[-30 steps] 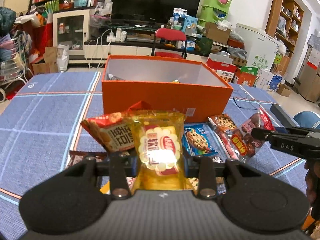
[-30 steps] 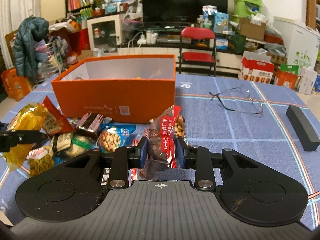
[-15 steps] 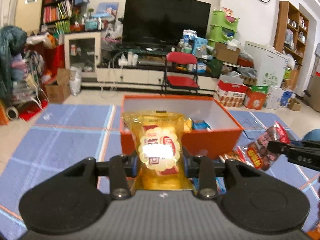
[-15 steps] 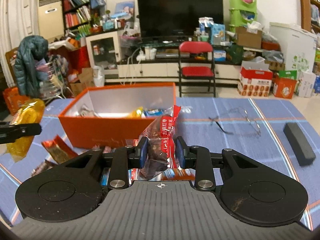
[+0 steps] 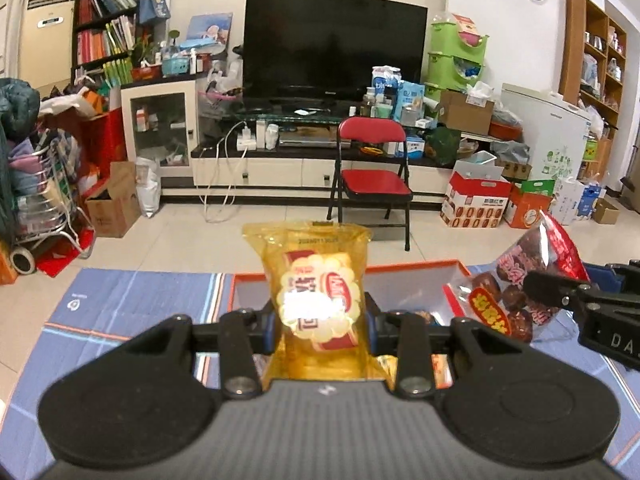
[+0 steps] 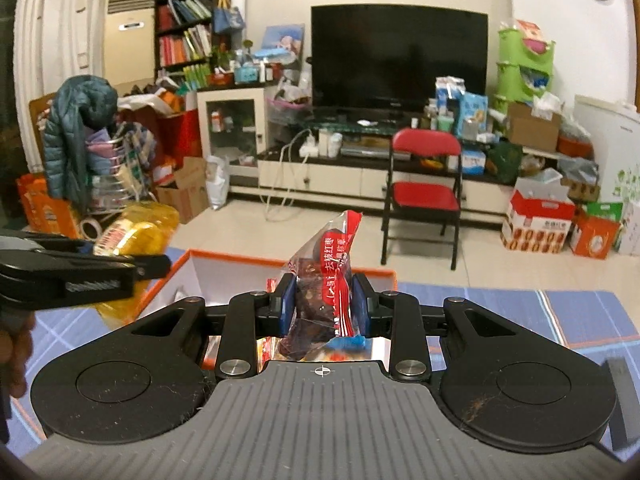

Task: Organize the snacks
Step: 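Carry both held bags into the orange box and open both tools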

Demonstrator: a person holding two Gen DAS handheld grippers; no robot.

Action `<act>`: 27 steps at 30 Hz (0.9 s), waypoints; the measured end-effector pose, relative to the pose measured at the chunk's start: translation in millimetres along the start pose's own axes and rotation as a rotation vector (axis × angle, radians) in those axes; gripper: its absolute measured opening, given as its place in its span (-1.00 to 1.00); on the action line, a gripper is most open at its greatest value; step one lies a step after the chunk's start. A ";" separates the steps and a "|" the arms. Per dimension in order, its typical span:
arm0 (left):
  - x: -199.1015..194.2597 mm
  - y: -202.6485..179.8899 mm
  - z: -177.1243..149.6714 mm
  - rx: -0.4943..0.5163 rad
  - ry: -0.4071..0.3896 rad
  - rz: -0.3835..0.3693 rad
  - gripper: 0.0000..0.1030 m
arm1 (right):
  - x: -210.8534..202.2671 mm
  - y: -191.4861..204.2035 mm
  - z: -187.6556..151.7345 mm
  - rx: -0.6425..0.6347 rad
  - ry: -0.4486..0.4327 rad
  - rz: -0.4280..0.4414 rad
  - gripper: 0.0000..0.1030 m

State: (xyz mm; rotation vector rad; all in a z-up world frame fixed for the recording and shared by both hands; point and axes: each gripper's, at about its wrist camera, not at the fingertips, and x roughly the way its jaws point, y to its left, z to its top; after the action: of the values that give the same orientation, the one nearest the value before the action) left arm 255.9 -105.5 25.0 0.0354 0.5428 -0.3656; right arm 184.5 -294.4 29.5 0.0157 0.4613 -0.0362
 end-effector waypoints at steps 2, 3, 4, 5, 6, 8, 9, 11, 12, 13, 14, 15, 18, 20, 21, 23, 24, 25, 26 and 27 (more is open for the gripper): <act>18.4 -2.5 7.8 -0.005 0.007 0.019 -0.33 | 18.0 2.6 9.4 -0.002 0.004 -0.006 -0.78; 31.9 -5.1 10.1 0.005 0.015 0.035 -0.30 | 29.7 4.7 13.6 -0.006 0.016 -0.012 -0.76; 43.3 -7.3 9.8 0.018 0.030 0.041 -0.18 | 43.7 7.3 16.0 -0.016 0.042 -0.022 -0.71; 54.0 -9.3 8.7 0.032 0.057 0.051 0.30 | 60.8 10.8 17.2 -0.026 0.083 -0.030 -0.60; 58.5 -9.6 7.0 0.035 0.072 0.072 0.34 | 70.8 12.3 18.0 -0.029 0.108 -0.037 -0.22; 49.1 -5.2 4.5 0.028 0.057 0.078 0.36 | 67.8 10.8 18.6 -0.015 0.094 -0.057 -0.14; 36.9 -0.8 3.1 0.025 0.034 0.065 0.42 | 56.0 7.7 19.4 0.006 0.063 -0.046 -0.13; 7.0 10.0 -1.7 0.016 -0.009 0.058 0.62 | 27.4 1.7 16.5 0.027 0.005 -0.027 -0.04; -13.3 18.1 -7.2 0.003 -0.037 0.059 0.73 | 9.9 -2.3 11.1 0.028 -0.025 -0.032 0.01; -31.4 26.1 -14.6 -0.011 -0.063 0.066 0.73 | -8.9 -7.7 2.6 0.030 -0.051 -0.041 0.12; -47.4 33.2 -23.9 -0.018 -0.076 0.072 0.73 | -29.3 -13.2 -10.1 0.044 -0.079 -0.048 0.20; -62.9 41.5 -35.5 -0.029 -0.078 0.078 0.73 | -46.6 -19.6 -23.8 0.065 -0.096 -0.054 0.33; -97.0 63.6 -73.4 -0.062 -0.061 0.114 0.73 | -81.5 -29.2 -70.1 0.111 -0.088 -0.076 0.35; -112.4 75.5 -97.6 -0.073 -0.048 0.156 0.73 | -91.9 -32.6 -97.9 0.127 -0.068 -0.111 0.35; -114.6 82.7 -102.8 -0.083 -0.039 0.169 0.73 | -93.4 -35.8 -109.7 0.146 -0.054 -0.114 0.35; -116.0 95.3 -119.7 -0.128 -0.009 0.191 0.74 | -90.9 -40.3 -131.8 0.182 -0.008 -0.120 0.35; -115.8 100.5 -127.0 -0.145 0.011 0.193 0.74 | -88.5 -40.4 -139.1 0.182 0.008 -0.123 0.35; -114.6 103.9 -133.1 -0.148 0.027 0.193 0.74 | -82.8 -41.2 -142.7 0.165 0.022 -0.126 0.35; -112.9 105.0 -137.5 -0.143 0.037 0.199 0.74 | -78.9 -42.0 -144.3 0.147 0.026 -0.131 0.35; -111.0 106.0 -141.8 -0.136 0.047 0.208 0.74 | -74.6 -43.1 -145.6 0.133 0.025 -0.141 0.38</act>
State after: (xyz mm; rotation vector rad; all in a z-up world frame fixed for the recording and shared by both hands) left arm 134.2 48.5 -46.5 -0.0306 0.6036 -0.1245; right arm 51.4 -331.8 -67.9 0.1139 0.4840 -0.2056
